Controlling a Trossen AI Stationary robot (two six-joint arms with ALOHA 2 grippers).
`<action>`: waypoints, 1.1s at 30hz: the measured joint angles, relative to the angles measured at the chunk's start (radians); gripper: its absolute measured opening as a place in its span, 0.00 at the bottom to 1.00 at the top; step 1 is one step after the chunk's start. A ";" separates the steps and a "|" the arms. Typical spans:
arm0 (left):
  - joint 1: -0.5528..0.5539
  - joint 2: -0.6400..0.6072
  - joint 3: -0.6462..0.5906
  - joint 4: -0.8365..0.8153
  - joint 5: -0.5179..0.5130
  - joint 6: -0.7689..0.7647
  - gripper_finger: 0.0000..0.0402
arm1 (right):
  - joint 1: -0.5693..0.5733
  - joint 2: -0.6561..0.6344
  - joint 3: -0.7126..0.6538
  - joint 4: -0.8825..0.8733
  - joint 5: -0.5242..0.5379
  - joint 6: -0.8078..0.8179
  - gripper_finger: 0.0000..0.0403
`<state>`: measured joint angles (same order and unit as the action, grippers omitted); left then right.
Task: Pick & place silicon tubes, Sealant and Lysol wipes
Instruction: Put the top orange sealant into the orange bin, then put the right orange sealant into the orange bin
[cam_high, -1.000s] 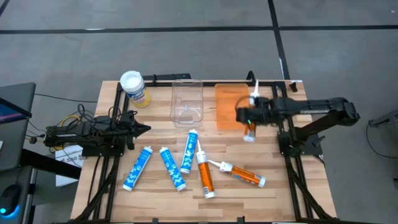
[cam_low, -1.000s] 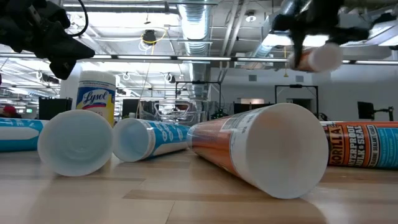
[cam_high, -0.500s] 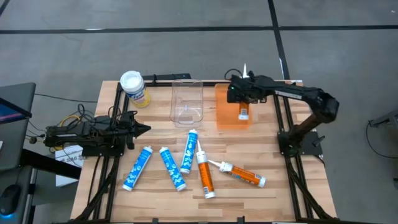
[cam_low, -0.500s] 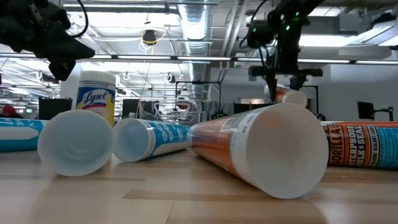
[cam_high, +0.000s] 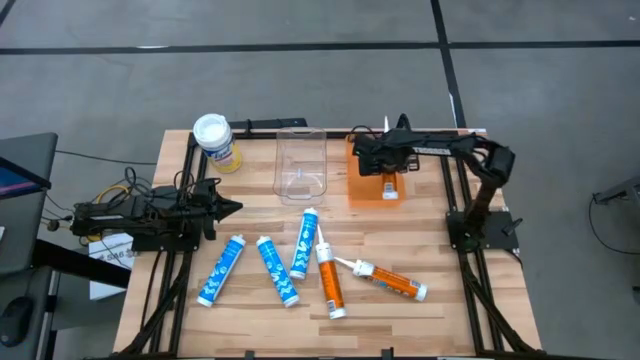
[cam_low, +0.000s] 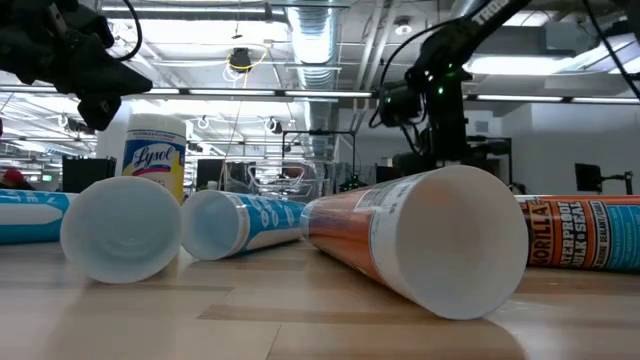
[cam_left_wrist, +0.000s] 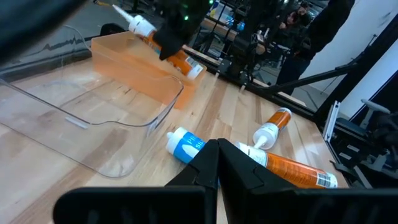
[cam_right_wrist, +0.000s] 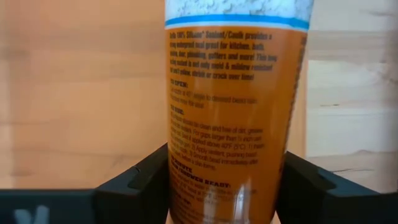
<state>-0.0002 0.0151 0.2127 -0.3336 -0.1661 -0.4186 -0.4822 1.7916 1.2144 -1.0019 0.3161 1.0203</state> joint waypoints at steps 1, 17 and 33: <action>0.000 0.000 0.000 0.000 0.000 -0.003 0.00 | 0.000 0.010 0.000 0.000 0.000 0.000 0.53; 0.000 0.000 0.000 -0.001 0.021 -0.020 0.00 | 0.002 0.045 0.000 0.020 -0.023 -0.035 0.61; 0.000 0.000 0.000 -0.001 0.021 -0.019 0.00 | 0.091 0.044 0.276 -0.382 0.050 -0.094 0.62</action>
<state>-0.0002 0.0151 0.2127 -0.3347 -0.1452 -0.4374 -0.3916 1.8359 1.4903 -1.3837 0.3660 0.9259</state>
